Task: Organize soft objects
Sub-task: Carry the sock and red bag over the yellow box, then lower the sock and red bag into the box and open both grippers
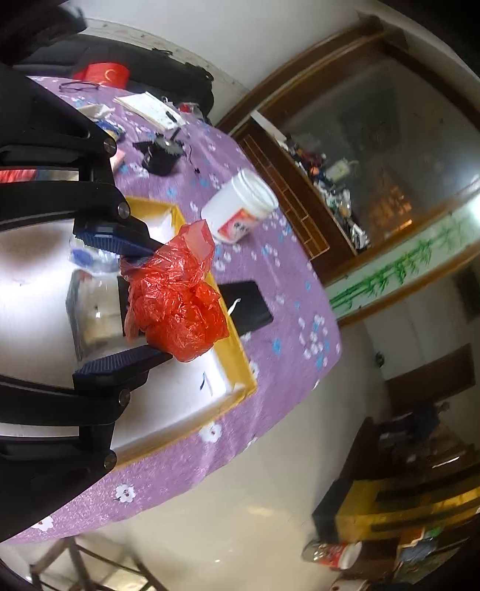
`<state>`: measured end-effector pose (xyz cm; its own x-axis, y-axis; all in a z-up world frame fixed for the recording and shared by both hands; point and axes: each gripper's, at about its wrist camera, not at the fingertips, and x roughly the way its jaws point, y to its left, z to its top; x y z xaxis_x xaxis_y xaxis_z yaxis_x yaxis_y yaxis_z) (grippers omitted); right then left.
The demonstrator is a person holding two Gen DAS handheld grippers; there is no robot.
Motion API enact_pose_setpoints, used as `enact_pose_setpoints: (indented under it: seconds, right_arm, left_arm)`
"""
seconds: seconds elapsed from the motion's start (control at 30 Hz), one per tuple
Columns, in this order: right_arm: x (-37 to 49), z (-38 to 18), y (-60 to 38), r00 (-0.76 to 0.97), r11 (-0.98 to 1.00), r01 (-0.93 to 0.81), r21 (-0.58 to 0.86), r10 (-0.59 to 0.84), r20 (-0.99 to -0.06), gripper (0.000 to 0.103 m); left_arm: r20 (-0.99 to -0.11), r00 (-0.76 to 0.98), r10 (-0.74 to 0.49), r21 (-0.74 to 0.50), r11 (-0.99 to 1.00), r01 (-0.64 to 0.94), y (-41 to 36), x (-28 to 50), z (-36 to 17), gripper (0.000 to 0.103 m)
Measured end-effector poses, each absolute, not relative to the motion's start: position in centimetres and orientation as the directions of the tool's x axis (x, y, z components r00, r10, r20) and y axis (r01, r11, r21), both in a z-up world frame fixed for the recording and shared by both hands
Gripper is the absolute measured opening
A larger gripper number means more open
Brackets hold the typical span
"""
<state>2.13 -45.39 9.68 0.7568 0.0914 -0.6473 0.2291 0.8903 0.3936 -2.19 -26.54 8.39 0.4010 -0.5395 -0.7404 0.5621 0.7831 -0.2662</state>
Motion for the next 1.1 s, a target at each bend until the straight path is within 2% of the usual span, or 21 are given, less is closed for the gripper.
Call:
enact_pose_setpoints:
  seconds: [0.17,0.5,0.97,1.03,1.1]
  right_arm:
    - [3.1,8.0,-46.3,0.721,0.875,0.286,0.390,0.072,-0.690,0.048]
    - [4.5,6.0,-46.7,0.669,0.863,0.345,0.369,0.049,-0.741,0.050]
    - [4.4,6.0,-46.8,0.668,0.863,0.358,0.356,0.031,-0.744,0.058]
    - [4.3,6.1,-46.8,0.670,0.863,0.357,0.357,0.030,-0.741,0.060]
    - [4.2,6.2,-46.8,0.676,0.863,0.357,0.358,0.025,-0.736,0.061]
  left_arm:
    - [-0.764,0.404,-0.503,-0.205,0.783,0.587,-29.7,-2.1,7.0,0.035]
    - [-0.775,0.378,-0.506,-0.230,0.784,0.577,-29.7,-1.1,5.0,0.035]
    - [-0.774,0.389,-0.499,-0.234,0.797,0.557,-29.5,-0.5,4.3,0.037]
    - [-0.773,0.388,-0.501,-0.238,0.797,0.556,-29.5,-0.6,4.4,0.041]
    - [-0.768,0.391,-0.506,-0.244,0.797,0.552,-29.4,-0.6,4.5,0.050]
